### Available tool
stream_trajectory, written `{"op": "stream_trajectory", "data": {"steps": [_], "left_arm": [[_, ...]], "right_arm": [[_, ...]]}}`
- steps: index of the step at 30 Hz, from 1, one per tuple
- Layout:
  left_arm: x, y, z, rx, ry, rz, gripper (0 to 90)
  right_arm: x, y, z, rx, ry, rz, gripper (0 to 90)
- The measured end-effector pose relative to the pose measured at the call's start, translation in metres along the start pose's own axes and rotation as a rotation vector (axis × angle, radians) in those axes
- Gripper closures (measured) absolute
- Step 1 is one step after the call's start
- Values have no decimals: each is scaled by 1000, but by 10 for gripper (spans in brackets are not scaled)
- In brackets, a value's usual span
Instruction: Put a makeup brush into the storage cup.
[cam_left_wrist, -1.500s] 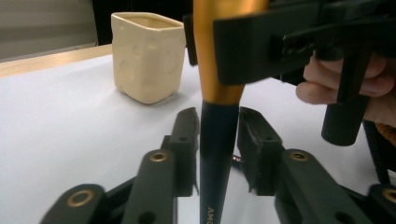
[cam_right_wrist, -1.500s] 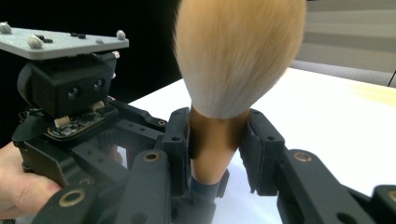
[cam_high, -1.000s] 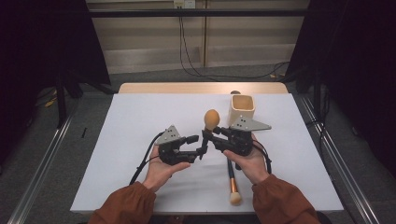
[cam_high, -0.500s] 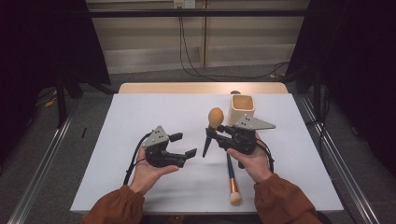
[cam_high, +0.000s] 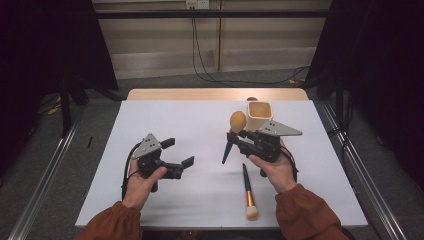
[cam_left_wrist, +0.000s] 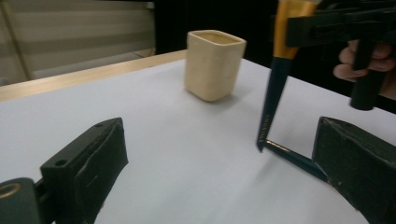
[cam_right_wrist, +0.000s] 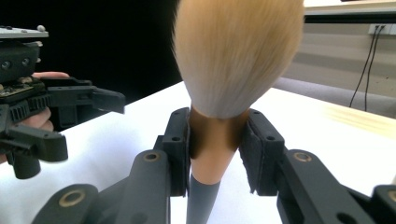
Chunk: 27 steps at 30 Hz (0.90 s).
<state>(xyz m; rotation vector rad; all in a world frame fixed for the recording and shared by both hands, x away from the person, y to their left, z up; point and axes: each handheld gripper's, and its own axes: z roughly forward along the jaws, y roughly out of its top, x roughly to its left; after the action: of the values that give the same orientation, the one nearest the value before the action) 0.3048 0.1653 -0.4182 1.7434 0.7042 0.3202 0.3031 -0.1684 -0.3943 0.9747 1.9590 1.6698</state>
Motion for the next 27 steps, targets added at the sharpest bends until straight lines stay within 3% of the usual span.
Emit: {"op": "stream_trajectory", "data": {"steps": [5,16,21,23,27], "left_arm": [[6,-2,-13,-31,6,5,30],[14,-10,-43,-30,29,-10,23],[17,-22,-56,-51,53,-38,23],[18,-25,-61,-42,82,-33,23],[19,-29,-70,-61,99,-26,24]], "right_arm": [[-6,5,-6,-11,-25,-9,656],[-20,13,-18,-27,-80,-17,655],[-31,23,-21,-34,-102,-26,656],[-34,28,-24,-38,-113,-36,656],[-38,36,-29,-49,-132,-48,656]]}}
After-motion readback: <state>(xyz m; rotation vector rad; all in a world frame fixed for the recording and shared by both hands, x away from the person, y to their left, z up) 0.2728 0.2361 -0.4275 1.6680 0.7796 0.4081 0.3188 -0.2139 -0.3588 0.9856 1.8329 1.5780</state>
